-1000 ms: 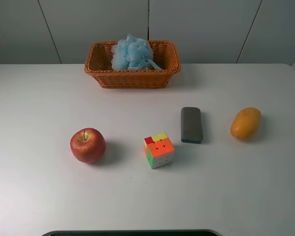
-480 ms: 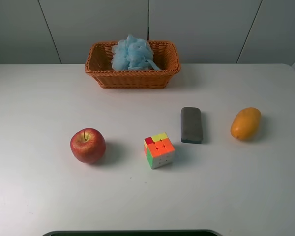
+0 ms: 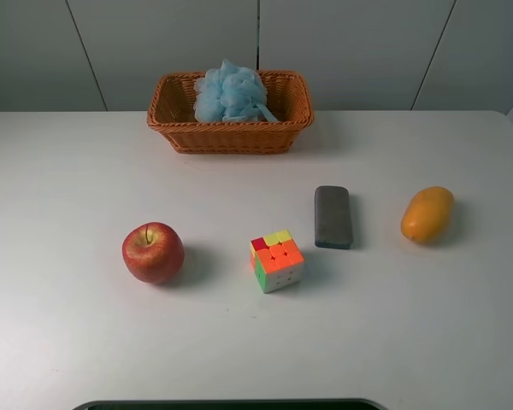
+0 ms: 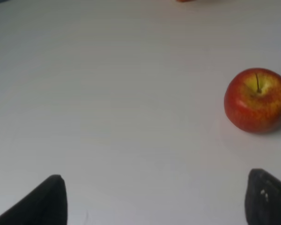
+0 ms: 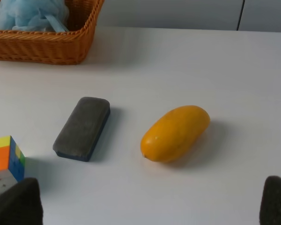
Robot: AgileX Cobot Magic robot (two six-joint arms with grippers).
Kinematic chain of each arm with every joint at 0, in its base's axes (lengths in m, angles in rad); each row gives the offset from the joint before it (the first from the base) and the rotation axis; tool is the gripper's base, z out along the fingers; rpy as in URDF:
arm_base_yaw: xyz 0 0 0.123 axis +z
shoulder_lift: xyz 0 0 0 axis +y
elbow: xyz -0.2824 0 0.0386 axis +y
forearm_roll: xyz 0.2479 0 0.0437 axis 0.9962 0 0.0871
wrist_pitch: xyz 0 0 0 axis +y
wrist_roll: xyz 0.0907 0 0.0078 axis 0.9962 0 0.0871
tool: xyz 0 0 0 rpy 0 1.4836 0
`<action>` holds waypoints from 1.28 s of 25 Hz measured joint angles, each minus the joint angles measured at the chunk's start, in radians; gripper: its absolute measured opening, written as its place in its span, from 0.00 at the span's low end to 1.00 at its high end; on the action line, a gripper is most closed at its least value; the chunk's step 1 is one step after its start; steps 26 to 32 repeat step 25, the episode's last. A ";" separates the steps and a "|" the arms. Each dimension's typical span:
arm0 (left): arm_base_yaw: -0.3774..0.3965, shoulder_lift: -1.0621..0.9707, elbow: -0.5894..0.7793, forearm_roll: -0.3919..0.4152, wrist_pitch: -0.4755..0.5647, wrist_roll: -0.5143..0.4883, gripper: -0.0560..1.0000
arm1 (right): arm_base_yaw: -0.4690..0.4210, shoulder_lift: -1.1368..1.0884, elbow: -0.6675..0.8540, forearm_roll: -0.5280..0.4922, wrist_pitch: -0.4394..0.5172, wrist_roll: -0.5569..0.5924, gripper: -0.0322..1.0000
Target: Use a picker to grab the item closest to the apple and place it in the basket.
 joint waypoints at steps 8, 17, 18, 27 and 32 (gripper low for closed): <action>0.025 -0.108 0.000 -0.007 0.000 0.007 0.74 | 0.000 0.000 0.000 0.000 0.000 0.000 0.71; 0.040 -0.115 0.000 -0.008 0.000 0.007 0.74 | 0.000 0.000 0.000 0.000 0.000 0.000 0.71; 0.040 -0.115 0.000 -0.008 0.000 0.007 0.74 | 0.000 0.000 0.000 0.000 0.000 0.000 0.71; 0.040 -0.115 0.000 -0.009 0.000 0.011 0.74 | 0.000 0.000 0.000 0.000 0.000 0.000 0.71; 0.040 -0.115 0.000 -0.009 0.000 0.011 0.74 | 0.000 0.000 0.000 0.000 0.000 0.000 0.71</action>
